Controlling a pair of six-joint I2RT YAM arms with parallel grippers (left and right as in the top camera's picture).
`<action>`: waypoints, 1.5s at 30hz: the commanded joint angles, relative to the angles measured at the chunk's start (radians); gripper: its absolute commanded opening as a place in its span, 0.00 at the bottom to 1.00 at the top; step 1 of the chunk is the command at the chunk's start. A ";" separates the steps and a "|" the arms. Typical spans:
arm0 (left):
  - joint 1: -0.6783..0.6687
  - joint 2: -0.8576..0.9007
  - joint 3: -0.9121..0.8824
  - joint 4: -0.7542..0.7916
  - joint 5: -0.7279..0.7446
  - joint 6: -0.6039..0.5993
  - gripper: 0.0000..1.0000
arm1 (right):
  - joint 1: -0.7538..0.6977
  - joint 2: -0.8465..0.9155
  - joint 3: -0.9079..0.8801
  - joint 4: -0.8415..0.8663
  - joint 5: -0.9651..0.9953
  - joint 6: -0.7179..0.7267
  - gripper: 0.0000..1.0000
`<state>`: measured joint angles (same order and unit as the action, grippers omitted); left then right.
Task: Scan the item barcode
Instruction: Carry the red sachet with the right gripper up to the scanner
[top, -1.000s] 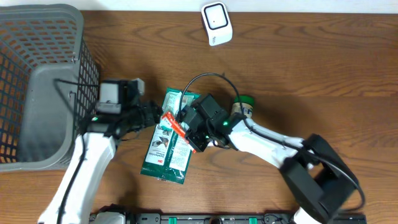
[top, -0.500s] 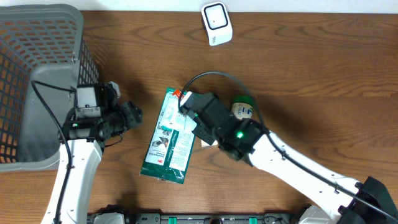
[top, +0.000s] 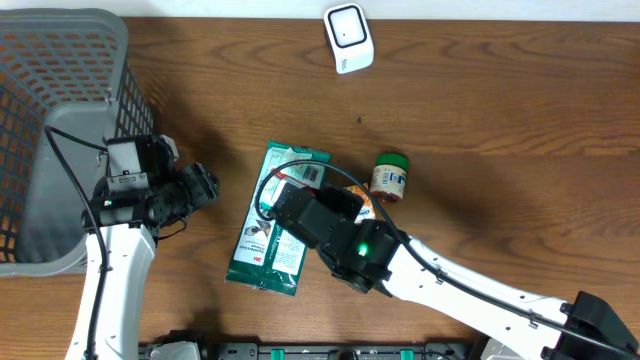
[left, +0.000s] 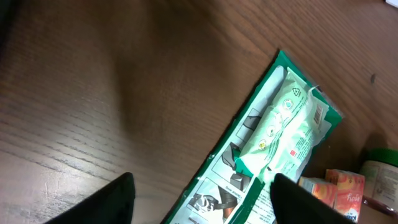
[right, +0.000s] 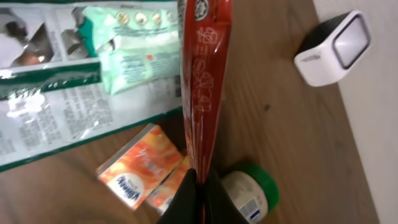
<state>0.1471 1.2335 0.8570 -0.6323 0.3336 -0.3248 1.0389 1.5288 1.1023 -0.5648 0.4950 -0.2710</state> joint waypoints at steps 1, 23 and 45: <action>0.012 0.007 0.006 -0.011 -0.014 -0.005 0.76 | -0.037 -0.005 0.074 -0.080 -0.064 0.058 0.01; 0.012 0.007 0.006 0.027 -0.014 -0.006 0.93 | -0.317 0.005 0.908 -0.653 -0.212 0.033 0.01; 0.012 0.007 0.006 0.027 -0.014 -0.006 0.93 | -0.354 0.444 1.088 -0.513 0.041 -0.374 0.01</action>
<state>0.1490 1.2354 0.8570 -0.6029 0.3336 -0.3180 0.6975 1.9331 2.1883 -1.1095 0.4210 -0.5369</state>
